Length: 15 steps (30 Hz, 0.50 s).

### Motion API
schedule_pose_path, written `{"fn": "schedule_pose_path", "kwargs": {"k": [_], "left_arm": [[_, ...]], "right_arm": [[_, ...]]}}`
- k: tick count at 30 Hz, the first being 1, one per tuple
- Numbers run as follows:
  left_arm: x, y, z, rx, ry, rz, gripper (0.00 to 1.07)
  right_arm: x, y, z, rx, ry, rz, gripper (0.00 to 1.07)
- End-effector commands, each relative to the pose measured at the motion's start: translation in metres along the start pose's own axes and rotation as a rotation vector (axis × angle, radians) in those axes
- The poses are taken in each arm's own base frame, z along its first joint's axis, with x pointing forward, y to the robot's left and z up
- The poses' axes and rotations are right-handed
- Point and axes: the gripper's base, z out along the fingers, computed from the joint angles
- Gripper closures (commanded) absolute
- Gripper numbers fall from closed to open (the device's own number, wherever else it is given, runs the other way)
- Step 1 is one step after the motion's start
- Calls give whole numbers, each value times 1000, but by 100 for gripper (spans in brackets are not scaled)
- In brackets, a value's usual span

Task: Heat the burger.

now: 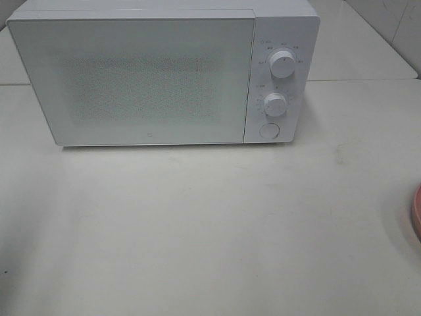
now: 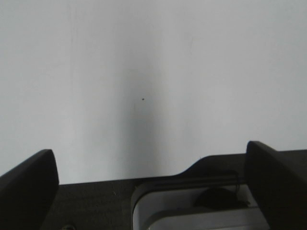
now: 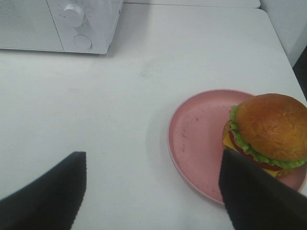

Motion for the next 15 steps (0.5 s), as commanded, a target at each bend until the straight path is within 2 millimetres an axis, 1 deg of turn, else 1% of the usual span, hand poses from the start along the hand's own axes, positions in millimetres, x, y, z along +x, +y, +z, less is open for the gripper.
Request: {"fn": "schedule_pose_path", "kwargs": {"k": [1,2,3,4,5,6,7,8,9,10,11,12,13,15], "left_arm": [[19,-2,-26,-23,-137,0,9],[19,-2,-26,-23,-137,0,9],[23,-3,-31,-24,-169,5,9],[32,-5,-39,-27,-224,15,9],[32,-5,-39,-27,-224,15,9],[38,-5,-43,-28,-252,21,9],[48,-6,-45,-31,-290,37,9],[48,-6,-45,-31,-290,37,9],[54,-7,-46,-33,-308,42,9],[65,-6,-42,-37,-325,48,9],[65,-6,-42,-37,-325,48,9],[70,-6,-39,-38,-324,49,9],[80,-5,-32,-39,-326,49,9],[84,-5,-29,-40,-333,49,9]], "right_arm": [[1,-1,-3,2,-32,3,32],[1,-1,-3,2,-32,3,32],[1,-1,-3,2,-32,3,32],[1,-1,-3,2,-32,3,32],[1,-1,-3,2,-32,3,32],[1,-1,-3,2,-32,3,32],[1,-1,-3,2,-32,3,32],[1,-1,-3,2,-32,3,32],[1,-1,-3,2,-32,3,32],[1,-1,-3,2,-32,3,32],[1,-1,-3,2,-32,3,32],[1,-1,-3,2,-32,3,32],[1,-1,-3,2,-32,3,32],[1,-1,-3,2,-32,3,32]]}}
